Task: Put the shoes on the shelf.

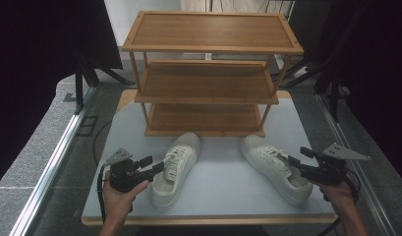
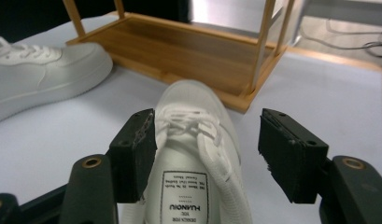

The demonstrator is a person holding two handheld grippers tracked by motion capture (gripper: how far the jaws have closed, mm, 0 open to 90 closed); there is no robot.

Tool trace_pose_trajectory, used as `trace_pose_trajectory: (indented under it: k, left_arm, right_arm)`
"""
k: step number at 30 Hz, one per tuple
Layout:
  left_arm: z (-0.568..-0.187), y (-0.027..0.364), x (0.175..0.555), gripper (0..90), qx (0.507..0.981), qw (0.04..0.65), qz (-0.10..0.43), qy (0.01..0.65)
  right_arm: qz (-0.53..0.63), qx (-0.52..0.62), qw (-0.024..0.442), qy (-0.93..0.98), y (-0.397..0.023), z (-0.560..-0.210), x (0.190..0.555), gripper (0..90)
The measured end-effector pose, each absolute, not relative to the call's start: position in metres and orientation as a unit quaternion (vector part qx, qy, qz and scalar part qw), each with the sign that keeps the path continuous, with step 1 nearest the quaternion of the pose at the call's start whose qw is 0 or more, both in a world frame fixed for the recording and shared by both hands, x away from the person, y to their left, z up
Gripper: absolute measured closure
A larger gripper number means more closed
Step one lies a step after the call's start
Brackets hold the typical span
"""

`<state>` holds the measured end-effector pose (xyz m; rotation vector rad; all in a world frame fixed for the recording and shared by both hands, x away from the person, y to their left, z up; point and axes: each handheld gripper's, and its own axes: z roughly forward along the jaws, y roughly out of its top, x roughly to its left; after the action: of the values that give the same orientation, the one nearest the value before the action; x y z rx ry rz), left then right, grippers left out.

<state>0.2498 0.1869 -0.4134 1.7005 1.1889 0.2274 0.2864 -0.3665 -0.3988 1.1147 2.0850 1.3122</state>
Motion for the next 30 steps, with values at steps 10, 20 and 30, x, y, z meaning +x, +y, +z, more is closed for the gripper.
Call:
trace_pose_trajectory:
  k: [10,20,30]
  left_arm:
    - [-0.429,0.167,0.275,41.4,0.746,0.441,0.105,0.488]
    - [-0.445,0.152,0.294,48.4,0.769,0.389,0.131,0.490]
    - [-0.448,0.147,0.300,57.7,0.765,0.388,0.132,0.497]
  right_arm:
    - [0.457,0.381,0.187,0.781,-0.363,-0.422,0.314,36.4]
    - [0.415,0.383,0.170,0.808,-0.364,-0.436,0.332,40.7]
    - [0.418,0.369,0.160,0.814,-0.363,-0.446,0.343,49.9]
